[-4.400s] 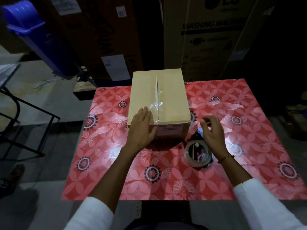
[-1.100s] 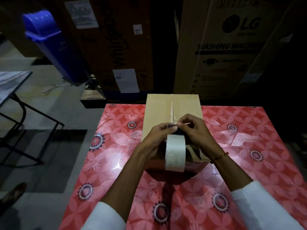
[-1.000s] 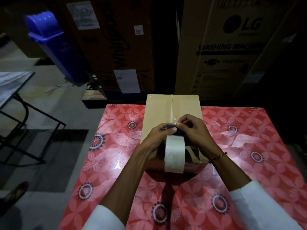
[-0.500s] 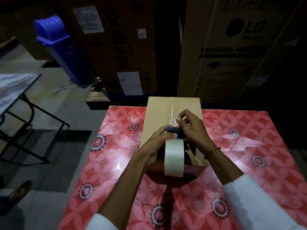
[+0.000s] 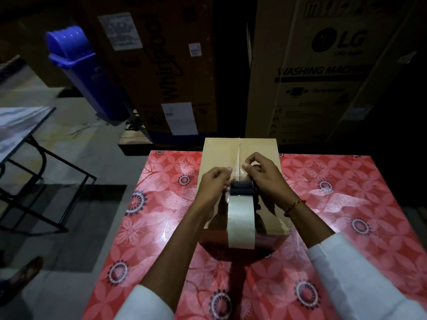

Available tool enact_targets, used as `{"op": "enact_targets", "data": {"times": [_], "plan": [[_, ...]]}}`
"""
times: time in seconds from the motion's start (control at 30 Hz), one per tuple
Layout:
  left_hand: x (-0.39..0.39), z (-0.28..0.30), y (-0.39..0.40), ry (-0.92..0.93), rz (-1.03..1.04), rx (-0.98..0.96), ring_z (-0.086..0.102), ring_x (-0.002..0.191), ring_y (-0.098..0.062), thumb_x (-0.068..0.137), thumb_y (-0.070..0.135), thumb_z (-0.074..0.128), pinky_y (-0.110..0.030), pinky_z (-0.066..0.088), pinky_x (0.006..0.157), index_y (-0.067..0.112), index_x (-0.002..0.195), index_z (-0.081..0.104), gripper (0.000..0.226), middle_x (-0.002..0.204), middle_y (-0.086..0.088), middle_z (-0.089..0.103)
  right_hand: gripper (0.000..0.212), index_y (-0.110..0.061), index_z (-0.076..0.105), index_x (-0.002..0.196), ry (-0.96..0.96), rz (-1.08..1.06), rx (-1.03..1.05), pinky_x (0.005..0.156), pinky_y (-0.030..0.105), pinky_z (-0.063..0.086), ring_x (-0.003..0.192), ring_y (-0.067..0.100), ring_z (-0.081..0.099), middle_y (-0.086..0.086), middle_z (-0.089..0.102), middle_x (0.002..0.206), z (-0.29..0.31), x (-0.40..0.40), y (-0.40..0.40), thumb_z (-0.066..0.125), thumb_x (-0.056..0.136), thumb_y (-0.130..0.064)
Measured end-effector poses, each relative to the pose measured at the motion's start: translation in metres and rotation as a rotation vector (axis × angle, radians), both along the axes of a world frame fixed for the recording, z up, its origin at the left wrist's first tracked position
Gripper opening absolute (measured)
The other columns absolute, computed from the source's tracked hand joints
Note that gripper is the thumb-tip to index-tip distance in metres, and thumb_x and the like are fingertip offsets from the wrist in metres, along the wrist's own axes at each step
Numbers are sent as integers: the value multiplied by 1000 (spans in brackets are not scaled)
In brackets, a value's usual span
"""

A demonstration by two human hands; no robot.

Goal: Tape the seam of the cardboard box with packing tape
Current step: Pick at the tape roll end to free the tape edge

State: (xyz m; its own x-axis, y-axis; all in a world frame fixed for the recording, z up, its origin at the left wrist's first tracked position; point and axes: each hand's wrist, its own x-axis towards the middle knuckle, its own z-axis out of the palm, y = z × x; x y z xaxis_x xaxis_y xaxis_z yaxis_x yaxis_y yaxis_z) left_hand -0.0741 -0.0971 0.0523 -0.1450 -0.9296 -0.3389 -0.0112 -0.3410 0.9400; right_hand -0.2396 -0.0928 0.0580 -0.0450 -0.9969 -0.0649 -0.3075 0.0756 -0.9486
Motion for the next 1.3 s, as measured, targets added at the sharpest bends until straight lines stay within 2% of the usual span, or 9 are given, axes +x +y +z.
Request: {"op": "enact_targets", "data": {"times": [0.1, 0.27, 0.4, 0.5, 0.63, 0.77, 0.93, 1.07, 1.3], "plan": [[-2, 1, -14, 31, -5, -18, 64, 75, -12, 97, 20, 62, -28, 53, 74, 8, 103, 68, 15, 89, -8, 69, 11, -15, 56, 97, -51, 17, 28, 48, 27, 40, 59, 13, 54, 10, 60, 69, -5, -3, -2, 55, 102, -25], [-7, -6, -24, -78, -34, -48, 59, 55, 1, 97, 8, 59, -27, 50, 68, -1, 105, 67, 14, 77, -3, 64, 12, -10, 57, 102, -93, 48, 72, 47, 20, 47, 56, 8, 58, 9, 63, 73, -3, -8, -6, 54, 103, -22], [-11, -9, -29, -137, -31, -70, 59, 62, -7, 98, 8, 57, -27, 50, 64, 2, 100, 67, 11, 76, -4, 64, 15, -3, 57, 104, -211, 91, 171, 50, 28, 53, 65, 21, 61, 15, 63, 79, 2, -16, -13, 59, 100, -17], [-12, -9, -30, -141, -41, -81, 58, 64, -11, 98, 7, 57, -28, 50, 64, 5, 96, 68, 11, 78, -7, 65, 21, -1, 60, 107, -299, 142, 282, 60, 34, 59, 82, 30, 70, 24, 73, 100, 6, -27, -16, 67, 94, -15], [-12, -12, -30, -149, -9, -89, 56, 60, -9, 97, 6, 57, -28, 49, 63, 4, 97, 68, 11, 75, -5, 64, 27, -5, 62, 112, -491, 153, 368, 68, 35, 63, 94, 31, 72, 19, 72, 114, 7, -40, -13, 70, 91, -20], [-14, -14, -30, -134, 21, -89, 58, 64, -11, 97, 5, 57, -26, 50, 62, 3, 98, 68, 12, 81, -11, 67, 22, 1, 62, 112, -499, 60, 321, 65, 30, 62, 84, 26, 72, 22, 71, 103, 1, -38, -9, 66, 94, -11], [-14, -13, -29, -100, 31, -73, 55, 54, -6, 95, 3, 58, -25, 47, 57, 2, 95, 68, 10, 79, -13, 65, 22, 16, 58, 112, -438, -1, 250, 57, 24, 56, 77, 30, 54, 22, 62, 88, -2, -29, -5, 59, 97, 1], [-13, -12, -29, -88, 28, -66, 58, 60, -9, 95, 4, 58, -25, 50, 60, 0, 99, 68, 11, 83, -15, 66, 20, 15, 60, 110, -381, 2, 227, 56, 24, 53, 67, 20, 56, 15, 61, 79, -1, -26, -4, 59, 97, 0], [-6, -10, -30, -32, -9, -52, 66, 76, -15, 96, 8, 61, -19, 53, 61, -1, 107, 67, 15, 89, -12, 67, 16, 8, 64, 109, -345, -47, 200, 64, 30, 59, 74, 21, 63, 13, 64, 83, -5, -25, -5, 58, 97, -2]]}}
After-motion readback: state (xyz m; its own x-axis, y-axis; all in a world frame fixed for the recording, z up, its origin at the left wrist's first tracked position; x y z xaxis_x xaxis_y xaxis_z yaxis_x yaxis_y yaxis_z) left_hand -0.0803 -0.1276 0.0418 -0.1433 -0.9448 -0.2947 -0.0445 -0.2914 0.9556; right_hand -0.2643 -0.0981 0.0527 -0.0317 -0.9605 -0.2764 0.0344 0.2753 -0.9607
